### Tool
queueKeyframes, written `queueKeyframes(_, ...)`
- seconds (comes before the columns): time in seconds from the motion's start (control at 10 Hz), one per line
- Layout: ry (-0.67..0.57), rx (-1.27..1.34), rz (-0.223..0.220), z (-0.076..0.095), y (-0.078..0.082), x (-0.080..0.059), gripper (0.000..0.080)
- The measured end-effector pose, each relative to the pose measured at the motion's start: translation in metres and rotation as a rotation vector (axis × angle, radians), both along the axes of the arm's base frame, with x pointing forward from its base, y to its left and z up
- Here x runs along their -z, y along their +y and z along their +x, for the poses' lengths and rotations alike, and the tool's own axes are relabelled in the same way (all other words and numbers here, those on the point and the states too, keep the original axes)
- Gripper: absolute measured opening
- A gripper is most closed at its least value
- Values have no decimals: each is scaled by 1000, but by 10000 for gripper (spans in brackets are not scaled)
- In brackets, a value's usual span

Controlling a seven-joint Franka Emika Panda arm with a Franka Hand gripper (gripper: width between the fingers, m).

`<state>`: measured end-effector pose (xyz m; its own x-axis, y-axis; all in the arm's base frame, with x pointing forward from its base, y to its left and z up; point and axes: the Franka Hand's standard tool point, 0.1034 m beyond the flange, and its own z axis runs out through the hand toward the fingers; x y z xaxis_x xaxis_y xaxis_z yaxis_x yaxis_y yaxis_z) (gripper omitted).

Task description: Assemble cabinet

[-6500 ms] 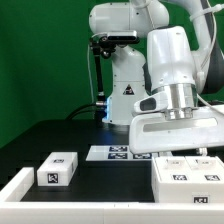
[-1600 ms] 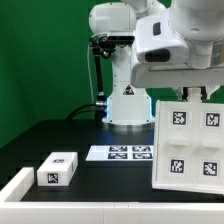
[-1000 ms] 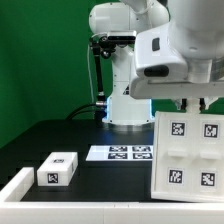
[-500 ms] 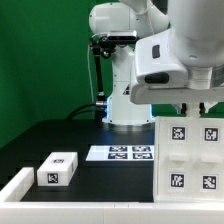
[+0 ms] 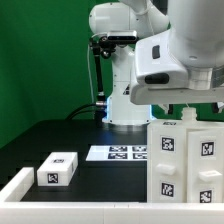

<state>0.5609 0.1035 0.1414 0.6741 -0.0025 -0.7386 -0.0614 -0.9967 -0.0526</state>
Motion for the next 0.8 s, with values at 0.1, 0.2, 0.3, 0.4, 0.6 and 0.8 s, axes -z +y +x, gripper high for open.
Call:
queueKeyframes(0.1, 0, 0, 0, 0, 0, 0, 643)
queueKeyframes(0.2, 0, 0, 0, 0, 0, 0, 648)
queueKeyframes(0.3, 0, 0, 0, 0, 0, 0, 648)
queueKeyframes(0.4, -7, -4, 5, 1, 0, -1, 648)
queueKeyframes(0.6, -57, -3, 12, -11, -8, -20, 649)
queueKeyframes(0.8, -83, -16, 39, -34, -26, -31, 649)
